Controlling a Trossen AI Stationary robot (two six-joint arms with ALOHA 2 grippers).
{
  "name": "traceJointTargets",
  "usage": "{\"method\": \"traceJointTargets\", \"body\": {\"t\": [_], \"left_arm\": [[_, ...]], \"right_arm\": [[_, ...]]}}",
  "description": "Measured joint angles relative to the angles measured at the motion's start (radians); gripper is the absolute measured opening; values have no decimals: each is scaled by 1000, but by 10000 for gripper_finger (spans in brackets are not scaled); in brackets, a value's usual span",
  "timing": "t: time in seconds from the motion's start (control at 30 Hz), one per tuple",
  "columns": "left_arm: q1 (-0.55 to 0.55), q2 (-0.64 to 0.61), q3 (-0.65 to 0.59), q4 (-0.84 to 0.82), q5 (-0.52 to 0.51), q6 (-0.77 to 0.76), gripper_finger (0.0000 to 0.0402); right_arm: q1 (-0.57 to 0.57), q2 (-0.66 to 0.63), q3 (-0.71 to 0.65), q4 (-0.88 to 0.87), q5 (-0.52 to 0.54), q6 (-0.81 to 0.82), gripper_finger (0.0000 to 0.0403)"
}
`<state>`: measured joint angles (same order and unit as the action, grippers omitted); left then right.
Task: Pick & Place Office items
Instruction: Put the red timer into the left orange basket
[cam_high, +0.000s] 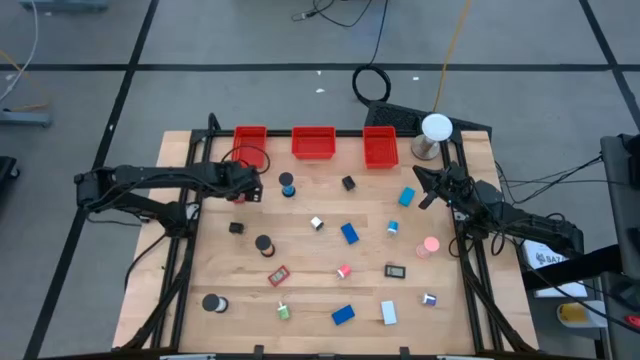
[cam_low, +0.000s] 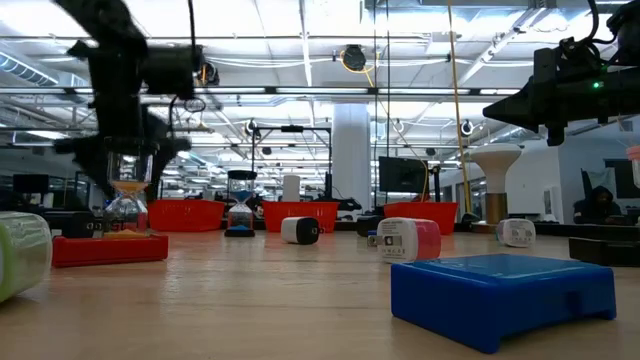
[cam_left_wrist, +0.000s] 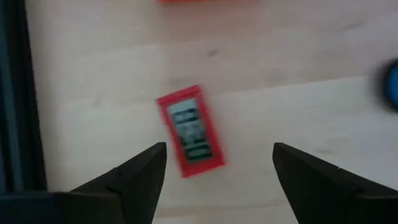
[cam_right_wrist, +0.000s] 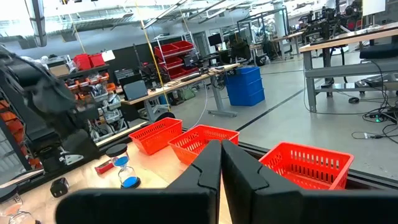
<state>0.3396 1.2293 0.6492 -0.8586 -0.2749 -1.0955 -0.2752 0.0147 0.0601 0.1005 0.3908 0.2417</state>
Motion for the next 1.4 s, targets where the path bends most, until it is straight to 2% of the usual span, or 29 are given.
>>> {"method": "traceJointTargets", "body": {"t": [0.13,0.3,0.53,0.67,0.9,1.1,1.4], "left_arm": [[51,0,-106,114,-3,-23,285],[89,2,-175,246,15,14,284],[111,0,-190,311,0,82,277],[111,0,-190,312,-3,149,236],[94,0,-190,311,13,268,131],[80,-35,-187,301,12,304,56],[126,-222,-168,267,35,344,57]], "right_arm": [[0,0,0,0,0,0,4],[0,0,0,0,0,0,4],[0,0,0,0,0,0,4],[0,0,0,0,0,0,4],[0,0,0,0,0,0,4],[0,0,0,0,0,0,4],[0,0,0,0,0,0,4]]}}
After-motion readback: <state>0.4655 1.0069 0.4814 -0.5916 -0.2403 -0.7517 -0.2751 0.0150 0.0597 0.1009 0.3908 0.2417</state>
